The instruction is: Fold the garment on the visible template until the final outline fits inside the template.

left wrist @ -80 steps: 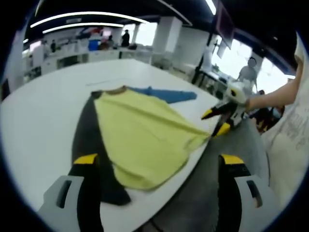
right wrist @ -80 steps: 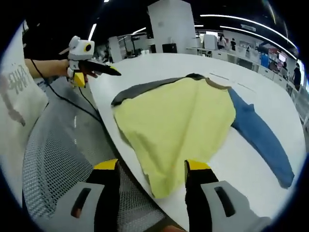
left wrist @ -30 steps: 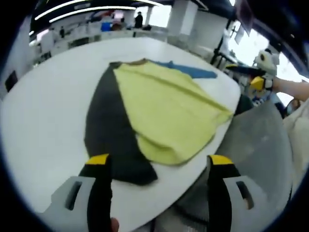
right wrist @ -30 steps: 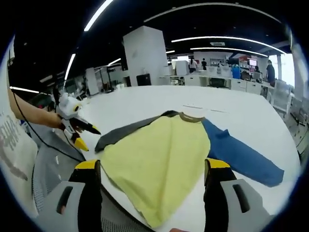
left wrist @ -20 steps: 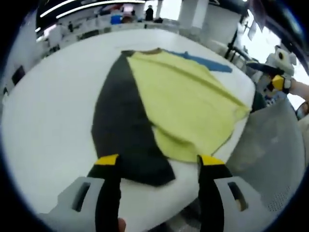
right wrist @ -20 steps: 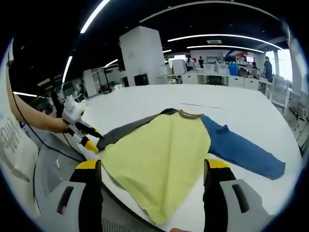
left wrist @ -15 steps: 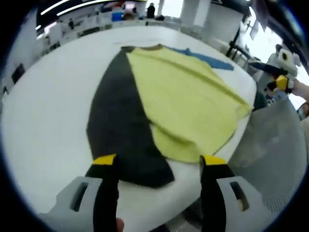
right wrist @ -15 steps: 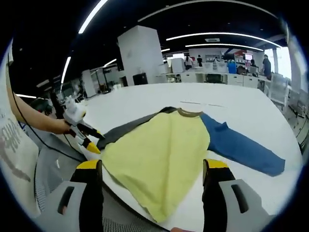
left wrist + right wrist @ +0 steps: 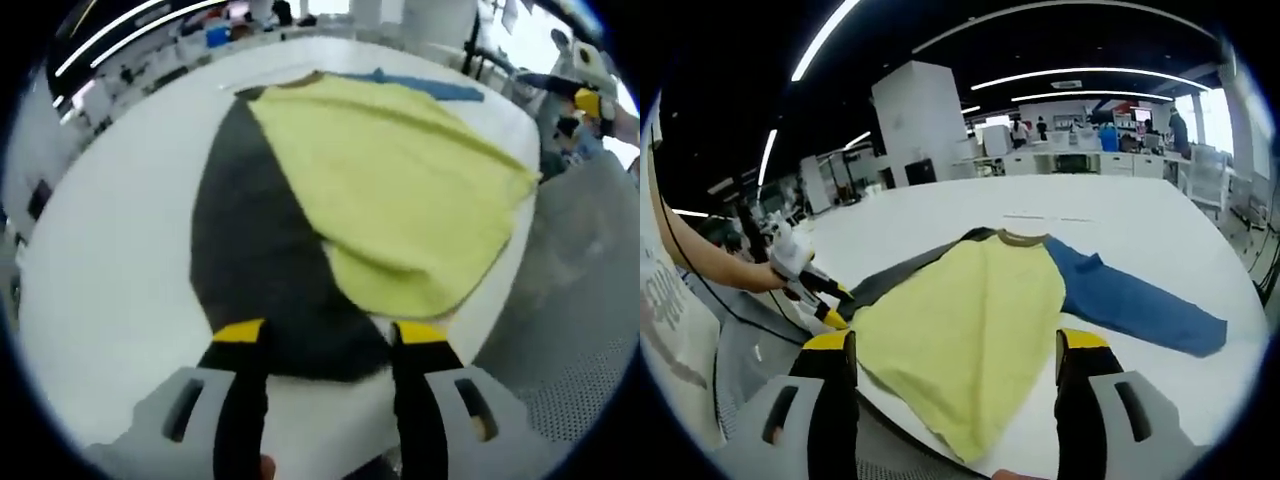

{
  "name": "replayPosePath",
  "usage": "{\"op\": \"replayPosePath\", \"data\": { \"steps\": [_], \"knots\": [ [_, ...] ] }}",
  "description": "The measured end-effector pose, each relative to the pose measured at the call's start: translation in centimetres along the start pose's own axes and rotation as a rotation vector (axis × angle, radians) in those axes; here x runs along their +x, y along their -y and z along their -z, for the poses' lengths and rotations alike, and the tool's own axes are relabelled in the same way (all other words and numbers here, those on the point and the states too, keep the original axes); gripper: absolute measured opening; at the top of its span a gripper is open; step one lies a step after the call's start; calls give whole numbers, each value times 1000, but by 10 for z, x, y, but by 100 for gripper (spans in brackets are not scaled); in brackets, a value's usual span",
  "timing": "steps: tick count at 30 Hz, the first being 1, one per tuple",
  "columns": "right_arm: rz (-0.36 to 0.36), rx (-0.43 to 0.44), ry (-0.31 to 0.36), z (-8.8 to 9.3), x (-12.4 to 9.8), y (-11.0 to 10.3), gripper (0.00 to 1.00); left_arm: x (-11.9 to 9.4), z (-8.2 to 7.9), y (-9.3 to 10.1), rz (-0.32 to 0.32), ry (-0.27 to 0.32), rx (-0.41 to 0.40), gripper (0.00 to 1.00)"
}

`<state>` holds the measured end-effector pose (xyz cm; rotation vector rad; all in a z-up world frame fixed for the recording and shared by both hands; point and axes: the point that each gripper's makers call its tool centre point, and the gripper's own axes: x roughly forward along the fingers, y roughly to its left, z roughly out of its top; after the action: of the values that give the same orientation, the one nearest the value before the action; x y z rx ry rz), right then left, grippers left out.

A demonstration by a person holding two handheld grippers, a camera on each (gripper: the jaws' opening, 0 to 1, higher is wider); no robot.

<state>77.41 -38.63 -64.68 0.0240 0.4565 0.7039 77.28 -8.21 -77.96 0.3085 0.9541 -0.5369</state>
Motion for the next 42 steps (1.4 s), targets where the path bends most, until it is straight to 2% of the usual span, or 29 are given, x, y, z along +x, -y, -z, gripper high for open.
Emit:
{"op": "replayPosePath", "data": {
  "steps": [3, 4, 6, 16, 22, 24, 32, 38, 42],
  "knots": [
    [8, -1, 7, -2, -1, 1, 81, -1, 0, -2, -10, 6, 7, 30],
    [10, 0, 9, -2, -1, 2, 81, -2, 0, -3, -17, 4, 18, 23],
    [13, 4, 9, -2, -2, 3, 81, -5, 1, -5, -26, 7, 55, 1],
    [22, 11, 22, -4, -2, 3, 80, -20, -3, -16, -42, 30, 41, 1],
    [25, 17, 32, -5, -2, 3, 80, -42, -15, -37, -101, 57, 76, 1],
    [25, 14, 33, -5, -2, 2, 80, -52, -24, -48, -129, 82, 75, 1],
    [29, 11, 39, -7, -4, 4, 80, -98, -69, -102, -259, 223, -9, 0],
    [37, 13, 39, -6, -8, 6, 80, -117, -89, -133, -319, 279, -72, 0],
    [47, 19, 41, -5, -11, 7, 80, -129, -100, -155, -364, 319, -143, 0]
  ]
}}
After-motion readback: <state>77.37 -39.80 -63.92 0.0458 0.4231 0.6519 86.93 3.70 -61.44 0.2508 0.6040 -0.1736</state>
